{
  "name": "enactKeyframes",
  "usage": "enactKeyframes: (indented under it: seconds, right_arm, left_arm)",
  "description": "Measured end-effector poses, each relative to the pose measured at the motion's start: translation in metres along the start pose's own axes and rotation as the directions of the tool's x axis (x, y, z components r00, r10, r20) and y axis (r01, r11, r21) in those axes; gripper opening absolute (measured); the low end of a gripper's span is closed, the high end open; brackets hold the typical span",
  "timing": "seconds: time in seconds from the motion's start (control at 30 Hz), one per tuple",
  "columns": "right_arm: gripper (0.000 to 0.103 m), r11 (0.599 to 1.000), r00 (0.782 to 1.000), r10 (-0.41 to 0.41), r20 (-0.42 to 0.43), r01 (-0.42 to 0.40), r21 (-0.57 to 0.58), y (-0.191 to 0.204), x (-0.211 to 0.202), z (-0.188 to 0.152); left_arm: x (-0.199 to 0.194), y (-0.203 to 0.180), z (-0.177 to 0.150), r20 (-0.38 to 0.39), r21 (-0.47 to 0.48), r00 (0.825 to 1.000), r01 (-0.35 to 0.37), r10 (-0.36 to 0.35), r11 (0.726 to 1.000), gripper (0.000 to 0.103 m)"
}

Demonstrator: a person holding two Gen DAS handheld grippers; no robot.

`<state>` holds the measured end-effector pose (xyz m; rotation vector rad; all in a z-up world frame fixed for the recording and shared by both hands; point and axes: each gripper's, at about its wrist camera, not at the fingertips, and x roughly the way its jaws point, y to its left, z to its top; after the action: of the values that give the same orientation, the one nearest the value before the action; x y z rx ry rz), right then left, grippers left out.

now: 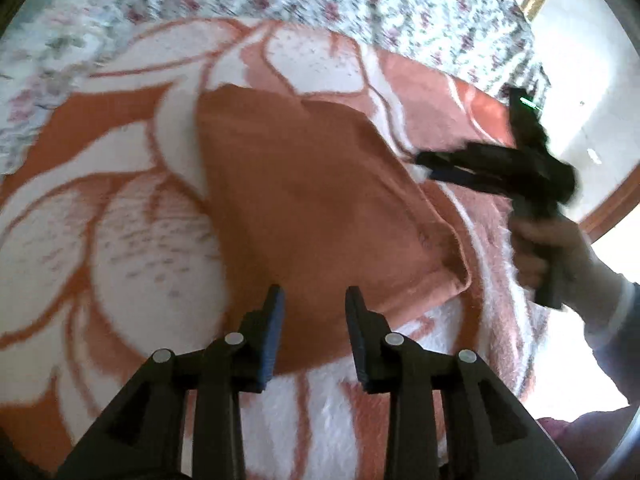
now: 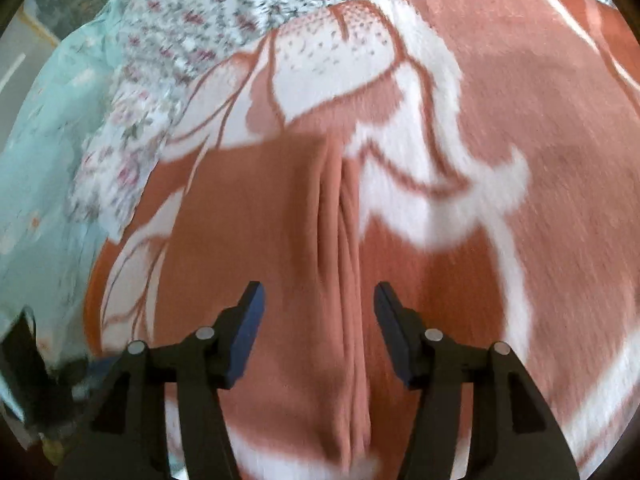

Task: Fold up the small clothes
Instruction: 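Open the right gripper and release the folded sweater edge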

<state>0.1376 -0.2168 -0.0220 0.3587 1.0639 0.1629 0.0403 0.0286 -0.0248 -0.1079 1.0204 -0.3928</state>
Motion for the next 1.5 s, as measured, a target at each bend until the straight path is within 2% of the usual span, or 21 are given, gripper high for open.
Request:
enactKeyframes:
  seconds: [0.07,0.1,0.13,0.23,0.33,0.4,0.5,0.57,0.63,0.67,0.73,0.77,0.8,0.83,0.9,1.1,1.23,1.27,1.33,1.43,1.5]
  right_arm:
    - [0.048,0.999,1.000,-0.005,-0.019,0.006,0.041,-0.005,0.027,0.015]
    - [0.016,0.998,0.998,0.010,-0.055,-0.007,0.058,-0.008,0.043,0.020]
    - [0.014,0.997,0.996,0.025,-0.091,-0.018,0.072,-0.008,0.054,0.024]
    - [0.013,0.999,0.999,-0.035,-0.040,0.035,0.000,0.002,0.044,0.025]
    - [0.014,0.996,0.993,-0.087,-0.075,0.085,-0.029,-0.006,0.064,0.017]
    - [0.017,0.997,0.996,-0.073,-0.057,0.073,-0.009,-0.010,0.062,0.019]
    - [0.019,0.998,0.998,-0.061,-0.023,0.061,0.006,-0.004,0.036,0.020]
    - [0.019,0.999,0.999,-0.030,0.023,0.031,-0.040,0.010,0.008,0.010]
    - [0.019,0.995,0.999,0.042,0.018,-0.040,-0.094,0.028,-0.012,-0.010]
    - [0.020,0.991,0.999,0.049,0.000,-0.048,-0.127,0.035,-0.015,-0.022]
    - [0.021,0.979,0.997,-0.063,-0.047,0.053,-0.199,0.039,-0.008,-0.052]
    - [0.021,0.970,0.987,-0.135,-0.083,0.115,-0.214,0.031,0.004,-0.066]
    - [0.017,0.971,0.979,-0.164,-0.121,0.139,-0.194,0.016,0.016,-0.079]
    - [0.016,0.980,0.981,-0.146,-0.130,0.125,-0.156,0.004,0.023,-0.087]
    - [0.015,0.983,0.990,-0.121,-0.071,0.110,-0.146,-0.001,0.022,-0.093]
    - [0.016,0.986,0.990,-0.126,-0.055,0.119,-0.120,0.003,0.004,-0.097]
    - [0.016,0.989,0.992,-0.116,-0.049,0.110,-0.103,-0.010,-0.004,-0.108]
    - [0.016,0.988,0.991,-0.125,-0.048,0.120,-0.094,-0.012,-0.007,-0.108]
    - [0.031,0.983,0.984,-0.168,-0.067,0.162,-0.083,-0.011,-0.006,-0.109]
    - [0.031,0.992,0.990,-0.128,-0.059,0.127,-0.016,-0.020,-0.021,-0.110]
    - [0.031,0.992,0.992,-0.122,-0.040,0.122,-0.017,-0.015,-0.032,-0.111]
  left_arm:
    - [0.021,0.000,0.000,-0.043,0.019,0.999,0.023,-0.022,1.000,0.030]
    - [0.034,0.001,-0.002,-0.082,0.025,0.997,0.006,-0.004,1.000,0.028]
    - [0.045,0.003,-0.006,-0.119,0.033,0.993,-0.014,0.018,0.999,0.027]
    - [0.065,0.012,-0.019,-0.166,0.040,0.985,-0.034,0.040,0.999,0.024]
    - [0.069,0.015,-0.020,-0.165,0.029,0.986,-0.028,0.033,0.999,0.023]
    - [0.069,0.014,-0.017,-0.167,0.034,0.985,-0.031,0.036,0.999,0.023]
    - [0.068,0.013,-0.017,-0.168,0.028,0.985,-0.026,0.030,0.999,0.023]
    - [0.064,0.011,-0.020,-0.166,0.028,0.986,-0.024,0.028,0.999,0.025]
    - [0.060,0.011,-0.024,-0.163,0.023,0.986,-0.024,0.027,0.999,0.026]
    - [0.060,0.010,-0.024,-0.161,0.021,0.987,-0.024,0.027,0.999,0.027]
    - [0.060,0.009,-0.026,-0.155,0.028,0.987,-0.033,0.037,0.999,0.027]
    - [0.060,0.007,-0.029,-0.151,0.029,0.988,-0.040,0.044,0.999,0.027]
    - [0.060,0.006,-0.031,-0.147,0.028,0.988,-0.047,0.051,0.998,0.027]
    - [0.061,0.004,-0.033,-0.149,0.031,0.987,-0.062,0.066,0.998,0.027]
    - [0.059,-0.003,-0.035,-0.147,0.050,0.984,-0.091,0.097,0.995,0.031]
    - [0.053,-0.008,-0.045,-0.149,0.086,0.981,-0.110,0.121,0.990,0.038]
    - [0.048,-0.006,-0.053,-0.163,0.070,0.979,-0.111,0.121,0.991,0.038]
    - [0.045,-0.005,-0.054,-0.168,0.059,0.979,-0.107,0.116,0.992,0.039]
    - [0.035,-0.001,-0.056,-0.174,0.029,0.979,-0.099,0.102,0.995,0.039]
    - [0.011,0.003,-0.058,-0.132,0.023,0.982,-0.136,0.138,0.990,0.040]
    - [-0.004,0.002,-0.055,-0.095,0.033,0.977,-0.189,0.191,0.981,0.049]
